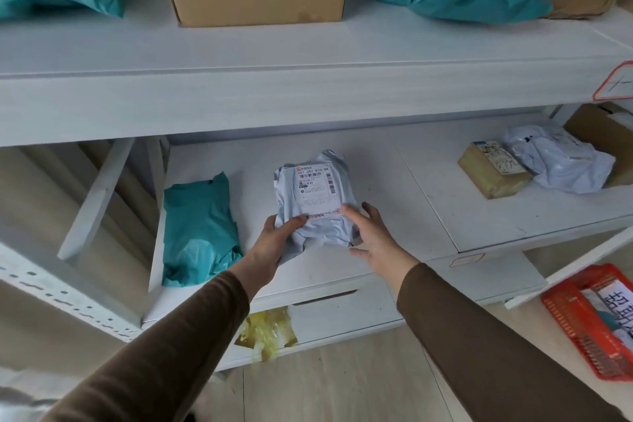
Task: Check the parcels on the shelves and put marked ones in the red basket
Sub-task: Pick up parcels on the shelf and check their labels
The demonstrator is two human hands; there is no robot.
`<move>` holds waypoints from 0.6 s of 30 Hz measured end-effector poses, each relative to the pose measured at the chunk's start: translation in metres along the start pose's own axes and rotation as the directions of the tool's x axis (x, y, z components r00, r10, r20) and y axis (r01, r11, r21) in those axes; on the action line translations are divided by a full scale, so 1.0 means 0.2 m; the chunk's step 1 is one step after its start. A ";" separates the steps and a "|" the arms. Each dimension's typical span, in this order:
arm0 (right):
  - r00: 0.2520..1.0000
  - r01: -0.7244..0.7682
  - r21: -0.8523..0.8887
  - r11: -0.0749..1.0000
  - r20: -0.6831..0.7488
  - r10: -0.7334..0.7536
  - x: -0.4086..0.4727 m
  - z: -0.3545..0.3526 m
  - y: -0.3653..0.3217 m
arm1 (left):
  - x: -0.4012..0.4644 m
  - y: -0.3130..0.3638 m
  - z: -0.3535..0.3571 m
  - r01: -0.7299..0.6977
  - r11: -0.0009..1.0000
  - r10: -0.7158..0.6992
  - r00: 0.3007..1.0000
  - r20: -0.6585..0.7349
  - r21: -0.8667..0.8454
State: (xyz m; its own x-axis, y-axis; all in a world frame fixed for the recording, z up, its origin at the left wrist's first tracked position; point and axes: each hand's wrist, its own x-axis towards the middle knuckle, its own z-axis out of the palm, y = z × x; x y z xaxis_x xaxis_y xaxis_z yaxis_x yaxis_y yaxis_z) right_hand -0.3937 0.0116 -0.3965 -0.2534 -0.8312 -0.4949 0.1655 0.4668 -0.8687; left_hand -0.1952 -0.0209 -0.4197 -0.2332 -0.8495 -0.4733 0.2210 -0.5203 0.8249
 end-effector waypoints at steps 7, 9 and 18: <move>1.000 0.016 0.009 1.000 -0.024 -0.016 0.21 0.03 0.03 | 0.17 0.02 0.03 0.034 0.998 -0.032 0.999 -0.039 0.054; 0.998 0.048 -0.037 0.998 -0.033 -0.050 0.25 0.03 0.03 | 0.19 0.03 0.04 0.028 0.992 -0.024 0.999 -0.033 0.120; 0.977 0.069 -0.406 0.911 -0.157 -0.144 0.33 0.04 0.09 | 0.16 0.03 0.01 0.014 0.923 0.031 0.993 -0.112 0.384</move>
State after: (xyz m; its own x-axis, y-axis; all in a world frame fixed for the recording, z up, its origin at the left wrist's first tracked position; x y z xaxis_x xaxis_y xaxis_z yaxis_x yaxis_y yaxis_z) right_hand -0.3998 -0.0379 -0.4455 -0.4210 -0.8320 -0.3612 -0.2537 0.4903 -0.8338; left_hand -0.2027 -0.0511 -0.4295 -0.1190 -0.8698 -0.4789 -0.1628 -0.4587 0.8735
